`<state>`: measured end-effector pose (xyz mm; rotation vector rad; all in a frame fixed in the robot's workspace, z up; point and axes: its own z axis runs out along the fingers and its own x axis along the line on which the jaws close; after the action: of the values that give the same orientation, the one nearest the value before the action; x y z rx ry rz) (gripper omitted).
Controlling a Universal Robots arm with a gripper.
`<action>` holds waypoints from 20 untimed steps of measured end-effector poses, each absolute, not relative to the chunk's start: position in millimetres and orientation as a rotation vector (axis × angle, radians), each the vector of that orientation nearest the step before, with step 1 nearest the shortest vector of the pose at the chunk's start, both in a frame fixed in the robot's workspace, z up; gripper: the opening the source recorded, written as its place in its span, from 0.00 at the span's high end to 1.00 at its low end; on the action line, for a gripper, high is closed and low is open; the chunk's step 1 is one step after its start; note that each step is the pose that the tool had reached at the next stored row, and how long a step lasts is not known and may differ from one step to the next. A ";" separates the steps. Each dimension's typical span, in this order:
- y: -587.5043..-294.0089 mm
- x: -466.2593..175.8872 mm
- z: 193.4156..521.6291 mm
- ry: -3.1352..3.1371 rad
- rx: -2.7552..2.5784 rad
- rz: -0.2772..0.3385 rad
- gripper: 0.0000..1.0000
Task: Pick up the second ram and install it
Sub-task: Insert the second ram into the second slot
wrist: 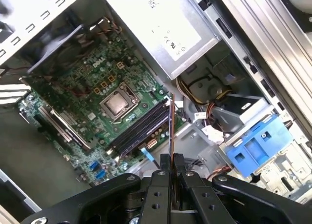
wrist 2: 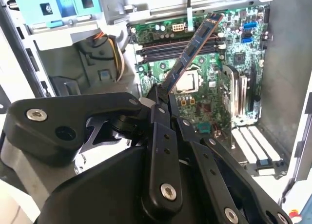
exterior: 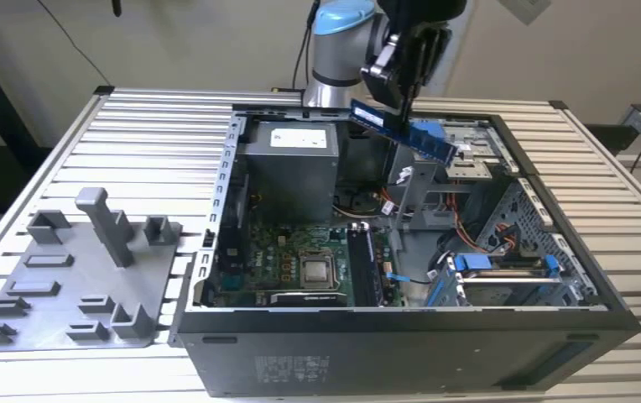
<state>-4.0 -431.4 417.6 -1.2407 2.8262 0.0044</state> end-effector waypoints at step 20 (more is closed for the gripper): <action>-431.4 -4.0 416.6 2.960 -0.875 -0.006 0.86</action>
<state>-4.0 -431.4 416.6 -0.8746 2.9605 -0.0061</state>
